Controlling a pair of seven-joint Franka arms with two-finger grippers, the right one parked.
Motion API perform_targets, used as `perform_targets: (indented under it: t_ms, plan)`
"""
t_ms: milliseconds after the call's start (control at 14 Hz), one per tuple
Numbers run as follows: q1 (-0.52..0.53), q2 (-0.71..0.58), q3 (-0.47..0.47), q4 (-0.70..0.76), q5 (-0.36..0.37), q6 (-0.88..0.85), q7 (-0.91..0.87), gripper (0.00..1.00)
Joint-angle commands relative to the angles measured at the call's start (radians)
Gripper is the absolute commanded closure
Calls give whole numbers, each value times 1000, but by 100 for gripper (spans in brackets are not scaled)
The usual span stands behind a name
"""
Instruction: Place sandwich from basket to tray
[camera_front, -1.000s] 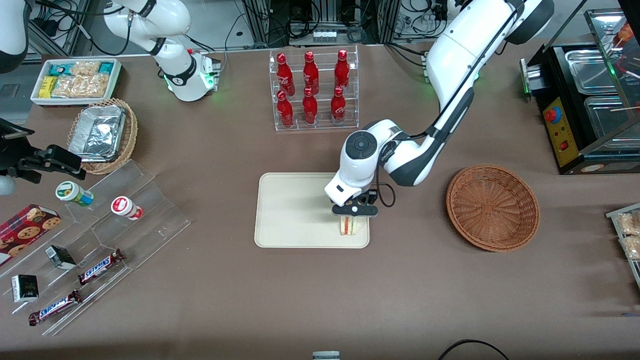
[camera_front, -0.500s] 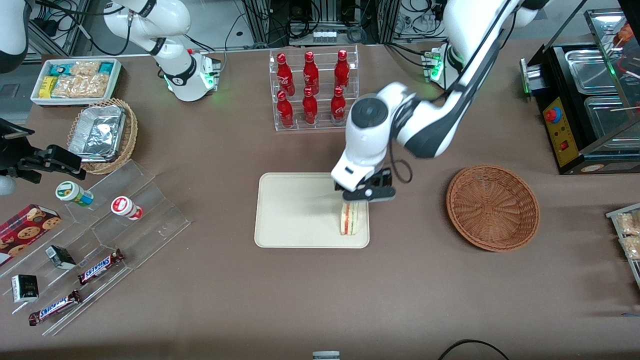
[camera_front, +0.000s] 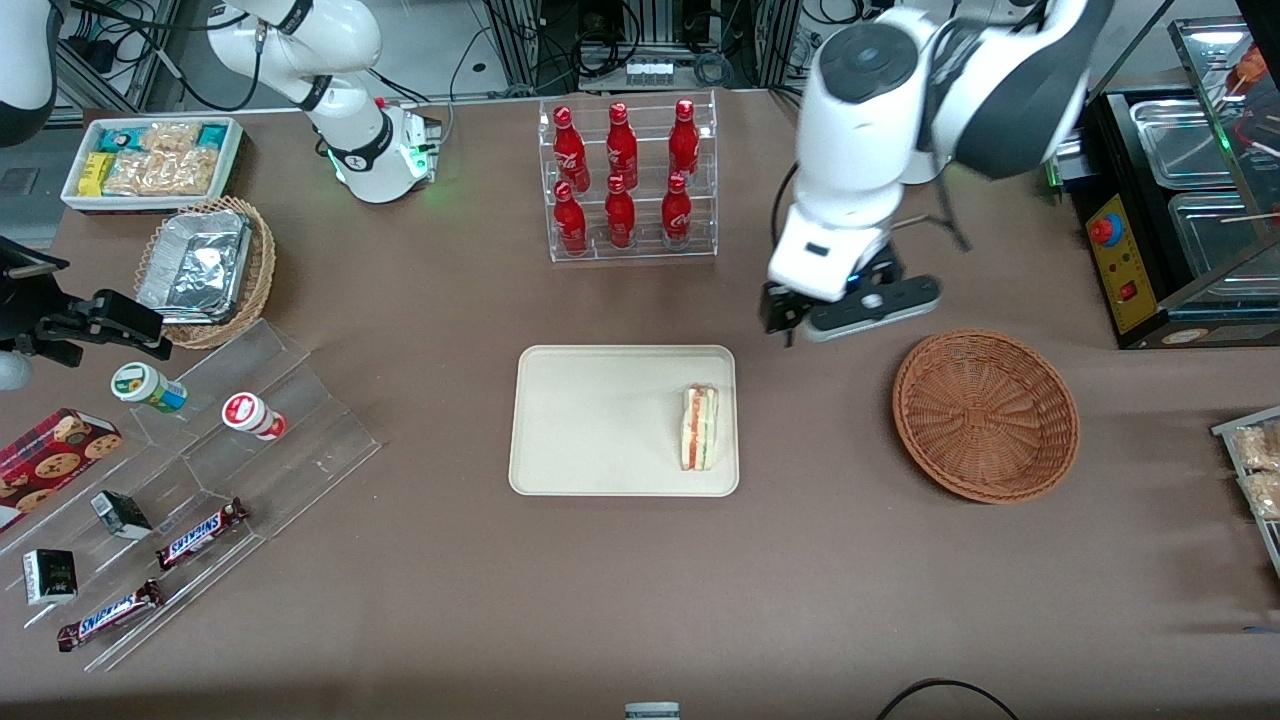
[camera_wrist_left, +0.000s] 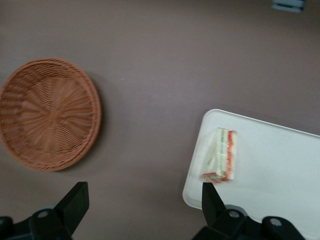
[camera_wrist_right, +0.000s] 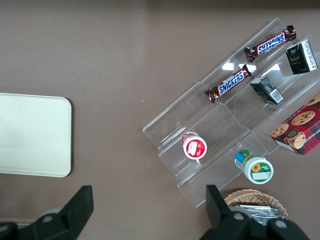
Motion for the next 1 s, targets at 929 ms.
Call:
perform_targets:
  t_ms: [929]
  plan:
    - [133, -267, 355, -138, -207, -161, 596, 0]
